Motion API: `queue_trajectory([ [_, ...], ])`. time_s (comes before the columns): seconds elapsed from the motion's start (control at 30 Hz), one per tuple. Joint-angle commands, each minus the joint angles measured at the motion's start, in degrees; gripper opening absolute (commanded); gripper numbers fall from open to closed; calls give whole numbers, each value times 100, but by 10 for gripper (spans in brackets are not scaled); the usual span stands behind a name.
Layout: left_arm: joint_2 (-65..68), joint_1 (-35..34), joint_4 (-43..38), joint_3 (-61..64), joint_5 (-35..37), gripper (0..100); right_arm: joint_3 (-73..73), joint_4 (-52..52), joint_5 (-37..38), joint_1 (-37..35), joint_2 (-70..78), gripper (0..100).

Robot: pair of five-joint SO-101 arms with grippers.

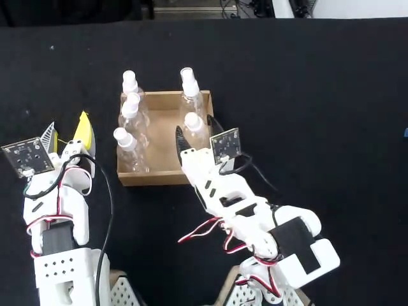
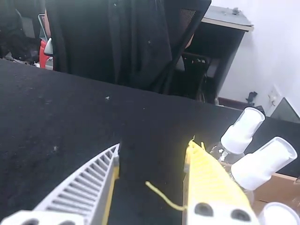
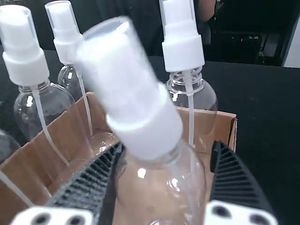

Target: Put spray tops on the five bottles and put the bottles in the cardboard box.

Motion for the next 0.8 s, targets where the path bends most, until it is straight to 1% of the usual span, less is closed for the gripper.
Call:
queue_trajectory([
  [0.0, -88, 4, -132, -119, 26, 202, -277, 26, 44, -97, -119, 245],
  [0.23, -70, 4, -132, -119, 26, 202, 48, 53, 35, -97, -822, 245],
  [0.47, -70, 4, -132, -119, 26, 202, -259, 1213, 26, -97, -1297, 245],
  [0.77, -62, 4, -132, -110, 26, 202, -330, 1873, 26, -97, -2237, 245],
])
